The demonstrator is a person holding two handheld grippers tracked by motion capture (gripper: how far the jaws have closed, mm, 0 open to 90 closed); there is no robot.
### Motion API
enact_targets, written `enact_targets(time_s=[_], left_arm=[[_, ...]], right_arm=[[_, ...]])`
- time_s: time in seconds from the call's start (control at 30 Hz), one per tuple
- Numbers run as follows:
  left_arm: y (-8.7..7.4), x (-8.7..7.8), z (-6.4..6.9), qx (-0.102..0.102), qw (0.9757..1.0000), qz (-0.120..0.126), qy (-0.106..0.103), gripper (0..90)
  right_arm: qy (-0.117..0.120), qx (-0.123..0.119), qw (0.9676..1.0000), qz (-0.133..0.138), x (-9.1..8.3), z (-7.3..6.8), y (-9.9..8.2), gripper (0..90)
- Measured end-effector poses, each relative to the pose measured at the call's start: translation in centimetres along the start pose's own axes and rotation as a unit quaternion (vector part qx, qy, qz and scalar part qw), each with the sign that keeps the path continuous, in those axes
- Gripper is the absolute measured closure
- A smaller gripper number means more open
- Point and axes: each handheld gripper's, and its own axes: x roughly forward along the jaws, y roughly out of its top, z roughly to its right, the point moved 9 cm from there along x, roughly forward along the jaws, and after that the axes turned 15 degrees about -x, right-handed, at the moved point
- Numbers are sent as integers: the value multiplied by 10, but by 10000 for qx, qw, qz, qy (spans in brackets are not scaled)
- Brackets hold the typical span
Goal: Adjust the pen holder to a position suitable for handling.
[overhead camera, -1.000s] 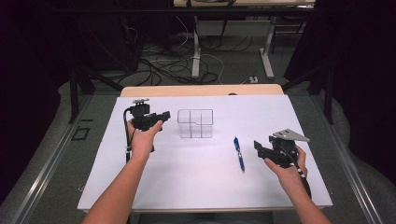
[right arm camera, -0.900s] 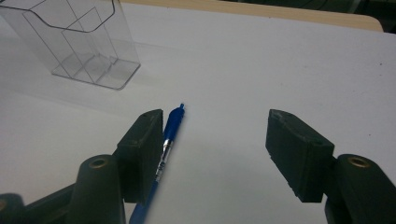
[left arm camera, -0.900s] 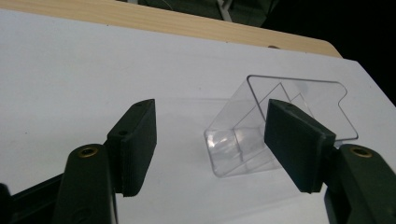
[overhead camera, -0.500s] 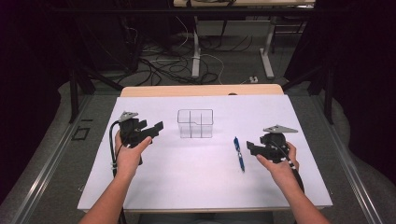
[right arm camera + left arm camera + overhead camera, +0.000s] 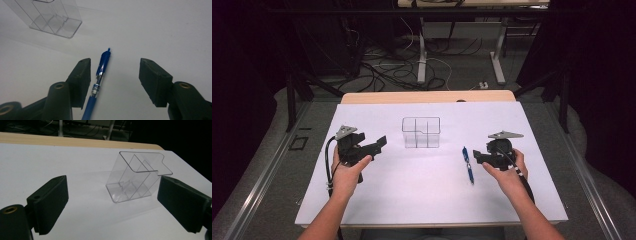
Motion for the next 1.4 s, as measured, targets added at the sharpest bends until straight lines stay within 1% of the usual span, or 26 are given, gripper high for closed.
enact_targets(time_s=[0.03, 0.13, 0.27, 0.37, 0.47, 0.5, 0.53, 0.57, 0.63, 0.7, 0.77, 0.9, 0.93, 1.0, 1.1, 1.13, 1.2, 1.27, 1.4], left_arm=[[-1, 0, 0, 16, 10000, 0, -5, 91], [-4, -3, 2, 72, 10000, -5, -46, 83], [-8, -6, 5, 282, 9996, 12, -57, 75], [-11, -10, 7, 370, 9993, -56, -80, 72], [-14, -13, 8, 421, 9990, -108, -88, 72], [-14, -13, 8, 466, 9989, -68, -73, 73], [-15, -14, 8, 496, 9987, -72, -43, 74], [-15, -15, 7, 518, 9986, -75, -32, 75], [-17, -15, 5, 530, 9986, -76, -31, 76], [-18, -15, 4, 494, 9988, -43, -41, 76], [-19, -15, 2, 500, 9987, -15, -45, 76], [-22, -14, 0, 486, 9988, 29, -73, 77], [-23, -14, 0, 503, 9987, -3, -79, 77], [-24, -13, -1, 471, 9988, 13, -91, 77], [-25, -13, -3, 448, 9990, -21, -83, 82], [-25, -13, -3, 433, 9990, -18, -93, 83], [-25, -13, -4, 411, 9991, -12, -86, 86], [-24, -13, -5, 420, 9991, -20, -77, 88], [-23, -13, -6, 370, 9993, 2, -71, 91]], right_arm=[[49, 22, 10000, 0, 2, -1, 0, 464], [163, 87, 9997, -179, 6, -4, -3, 489], [231, 127, 9993, -279, 11, -8, -4, 495], [230, 77, 9990, -370, 16, -10, -6, 503], [261, 129, 9987, -423, 21, -13, -8, 504], [275, 107, 9985, -462, 22, -13, -9, 505], [278, 124, 9983, -504, 24, -13, -9, 508], [272, 81, 9982, -533, 26, -12, -10, 509], [275, 92, 9978, -598, 28, -12, -12, 512], [285, 130, 9975, -628, 31, -12, -13, 519], [269, 144, 9975, -644, 33, -12, -15, 527], [234, 67, 9971, -727, 36, -13, -17, 541], [239, 61, 9969, -747, 36, -13, -17, 542], [239, 72, 9966, -791, 38, -14, -19, 545], [239, 144, 9962, -823, 40, -14, -21, 556], [286, 130, 9958, -856, 40, -14, -23, 561], [275, 198, 9954, -898, 41, -15, -25, 569], [310, 210, 9950, -924, 42, -15, -27, 581], [353, 280, 9941, -990, 41, -16, -29, 600]])
